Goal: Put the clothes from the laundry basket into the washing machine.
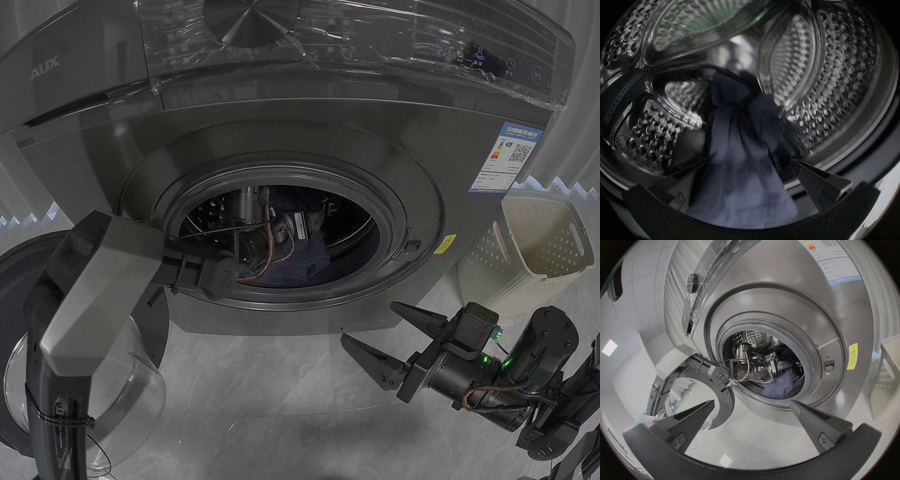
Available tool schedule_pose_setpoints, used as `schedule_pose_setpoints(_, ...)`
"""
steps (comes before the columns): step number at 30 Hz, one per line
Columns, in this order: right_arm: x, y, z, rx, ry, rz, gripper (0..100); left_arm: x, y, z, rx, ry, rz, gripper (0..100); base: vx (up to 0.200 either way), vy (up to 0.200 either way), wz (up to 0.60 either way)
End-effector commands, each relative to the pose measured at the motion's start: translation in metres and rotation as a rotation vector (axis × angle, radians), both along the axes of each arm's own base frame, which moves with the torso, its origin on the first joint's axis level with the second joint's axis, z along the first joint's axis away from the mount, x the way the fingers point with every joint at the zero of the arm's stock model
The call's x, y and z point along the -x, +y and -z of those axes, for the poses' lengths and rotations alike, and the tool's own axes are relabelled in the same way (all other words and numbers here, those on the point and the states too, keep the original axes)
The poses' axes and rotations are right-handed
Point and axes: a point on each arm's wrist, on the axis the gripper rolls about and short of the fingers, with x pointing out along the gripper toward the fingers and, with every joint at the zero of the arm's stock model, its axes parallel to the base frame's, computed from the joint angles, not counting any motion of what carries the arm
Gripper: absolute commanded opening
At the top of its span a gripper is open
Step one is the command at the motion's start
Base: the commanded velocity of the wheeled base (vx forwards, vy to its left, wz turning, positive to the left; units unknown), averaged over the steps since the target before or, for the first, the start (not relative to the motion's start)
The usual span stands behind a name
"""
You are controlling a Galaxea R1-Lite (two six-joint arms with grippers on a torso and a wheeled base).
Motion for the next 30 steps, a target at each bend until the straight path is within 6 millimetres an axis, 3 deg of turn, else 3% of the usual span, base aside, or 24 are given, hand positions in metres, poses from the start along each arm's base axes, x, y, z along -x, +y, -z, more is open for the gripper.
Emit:
schedule_pose_setpoints(1,0.0,0.0,0.0,-0.001,-0.003,-0.001,100,0.038,0.012,-0.002,-0.107,0.097,0.106,100,0.0,0.0,0.0)
schedule_pose_setpoints(4,0.0,0.001,-0.001,-0.002,-0.004,-0.001,100,0.033,0.011,0.013,-0.144,0.117,0.111,100,0.0,0.0,0.0)
schedule_pose_setpoints(5,0.0,0.001,-0.001,-0.002,-0.004,-0.001,100,0.03,0.01,0.019,-0.15,0.122,0.107,0,0.0,0.0,0.0)
schedule_pose_setpoints(11,-0.001,0.002,-0.003,-0.012,-0.011,-0.001,100,0.02,0.006,0.048,-0.196,0.158,0.114,0,0.0,0.0,0.0)
schedule_pose_setpoints(15,-0.001,0.002,-0.004,-0.016,-0.014,-0.001,100,0.015,0.003,0.049,-0.185,0.148,0.114,0,0.0,0.0,0.0)
schedule_pose_setpoints(18,-0.002,0.002,-0.005,-0.018,-0.016,-0.001,100,0.005,0.001,0.034,-0.143,0.089,0.093,0,0.0,0.0,0.0)
schedule_pose_setpoints(21,-0.002,0.003,-0.005,-0.021,-0.019,-0.001,100,-0.006,0.001,0.006,-0.034,0.001,0.045,0,0.0,0.0,0.0)
schedule_pose_setpoints(22,-0.002,0.003,-0.005,-0.021,-0.019,-0.001,100,-0.006,0.001,0.006,-0.034,0.001,0.045,0,0.0,0.0,0.0)
schedule_pose_setpoints(23,-0.002,0.003,-0.005,-0.021,-0.019,-0.001,100,-0.013,0.0,-0.012,0.053,-0.064,0.008,0,0.0,0.0,0.0)
schedule_pose_setpoints(24,-0.003,0.003,-0.005,-0.021,-0.019,-0.001,100,-0.018,0.001,-0.016,0.084,-0.094,-0.016,0,0.0,0.0,0.0)
schedule_pose_setpoints(28,-0.003,0.003,-0.005,-0.022,-0.018,-0.002,100,-0.034,0.005,-0.016,0.127,-0.172,-0.09,0,0.0,0.0,0.0)
schedule_pose_setpoints(30,-0.002,0.003,-0.006,-0.025,-0.02,-0.002,100,-0.043,0.002,-0.005,0.153,-0.218,-0.114,0,0.0,0.0,0.0)
